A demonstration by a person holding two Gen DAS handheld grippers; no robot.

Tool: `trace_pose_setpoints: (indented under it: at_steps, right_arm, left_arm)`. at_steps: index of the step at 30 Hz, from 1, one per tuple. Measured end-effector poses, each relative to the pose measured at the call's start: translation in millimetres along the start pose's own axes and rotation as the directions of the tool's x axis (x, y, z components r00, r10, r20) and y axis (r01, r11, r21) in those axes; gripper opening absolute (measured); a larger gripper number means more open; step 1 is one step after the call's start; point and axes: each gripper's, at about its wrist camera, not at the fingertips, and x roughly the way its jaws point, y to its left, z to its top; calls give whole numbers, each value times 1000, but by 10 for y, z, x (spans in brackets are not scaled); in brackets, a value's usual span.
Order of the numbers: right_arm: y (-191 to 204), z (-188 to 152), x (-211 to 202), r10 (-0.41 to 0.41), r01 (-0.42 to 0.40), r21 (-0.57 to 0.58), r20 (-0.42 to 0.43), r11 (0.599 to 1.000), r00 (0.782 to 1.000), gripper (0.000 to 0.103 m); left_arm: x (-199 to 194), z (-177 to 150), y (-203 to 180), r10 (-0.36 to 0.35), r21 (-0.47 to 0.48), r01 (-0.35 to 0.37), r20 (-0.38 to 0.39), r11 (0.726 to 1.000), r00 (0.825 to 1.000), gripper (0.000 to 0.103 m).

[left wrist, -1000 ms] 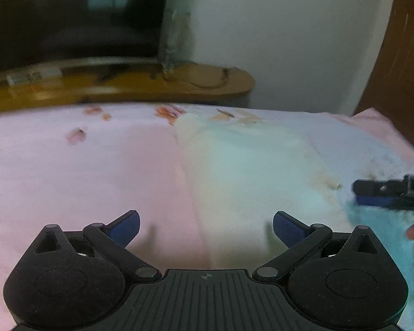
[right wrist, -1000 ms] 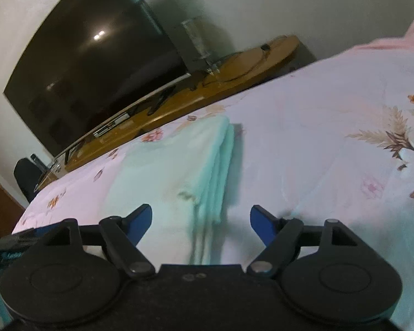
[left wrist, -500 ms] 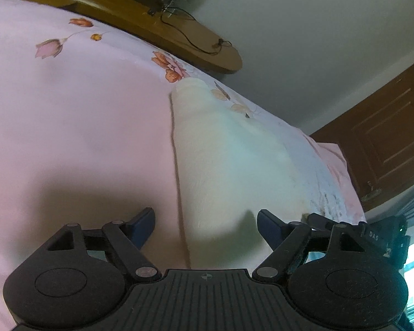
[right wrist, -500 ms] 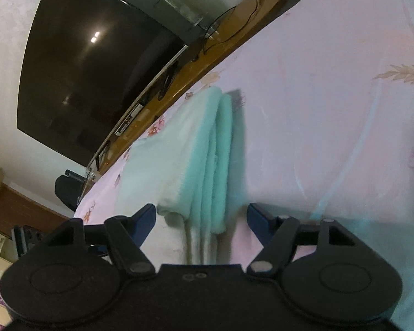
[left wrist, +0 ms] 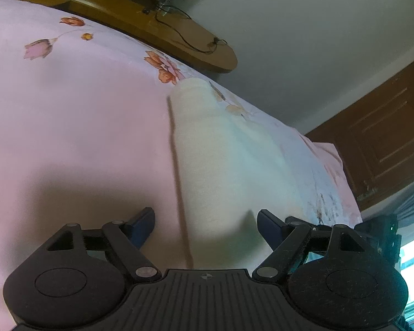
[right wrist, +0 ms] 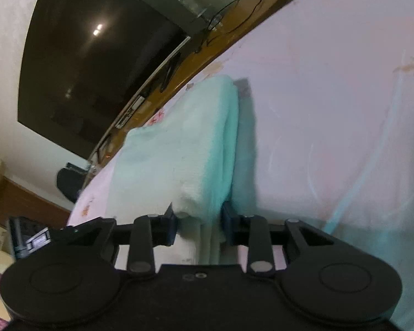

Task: Fold small clothes

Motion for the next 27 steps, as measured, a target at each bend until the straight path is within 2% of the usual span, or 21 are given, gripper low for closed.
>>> trace_pose_setpoints:
  at_steps: [4, 5, 6, 10, 12, 14, 17, 18, 20, 23, 27]
  right_arm:
    - [80, 66, 60, -4, 4, -31, -21, 1000, 1000, 42]
    - [102, 65, 63, -1, 0, -44, -24, 999, 1000, 43]
    - [120, 65, 64, -3, 1, -58, -25, 998, 1000, 45]
    - [174, 72, 100, -3, 1, -88, -18, 996, 1000, 51]
    - [222, 72, 137, -16, 15, -98, -11, 995, 1000, 52]
    - [296, 54, 137, -50, 48, -139, -10, 989, 999, 49]
    - [311, 58, 150, -70, 67, -164, -10, 984, 998, 40]
    - [308, 54, 138, -71, 69, -162, -6, 984, 997, 37]
    - [361, 31, 126, -85, 86, -177, 11, 980, 996, 33]
    - [504, -14, 113, -117, 125, -221, 46, 967, 992, 31]
    - [655, -41, 54, -116, 130, -249, 68, 960, 991, 31]
  left_arm:
    - [99, 33, -54, -9, 22, 10, -4, 1000, 1000, 78]
    - [130, 43, -66, -9, 25, 9, -10, 1000, 1000, 50]
    - [184, 42, -55, -9, 9, 9, -33, 1000, 999, 46]
    - [241, 1, -46, -22, -19, 23, 11, 1000, 1000, 47]
    - [262, -29, -45, -45, -54, 47, 31, 997, 998, 60]
    - [283, -55, -122, -19, -31, 20, 42, 999, 999, 59]
    - [329, -111, -370, 98, 78, -103, 67, 992, 993, 46]
    - [340, -123, -445, 118, 102, -126, 76, 987, 990, 40]
    - [325, -138, -582, 159, 150, -172, 96, 974, 983, 36]
    - [233, -119, -664, 186, 190, -205, 112, 960, 976, 34]
    - [43, -91, -762, 201, 221, -225, 128, 949, 971, 33]
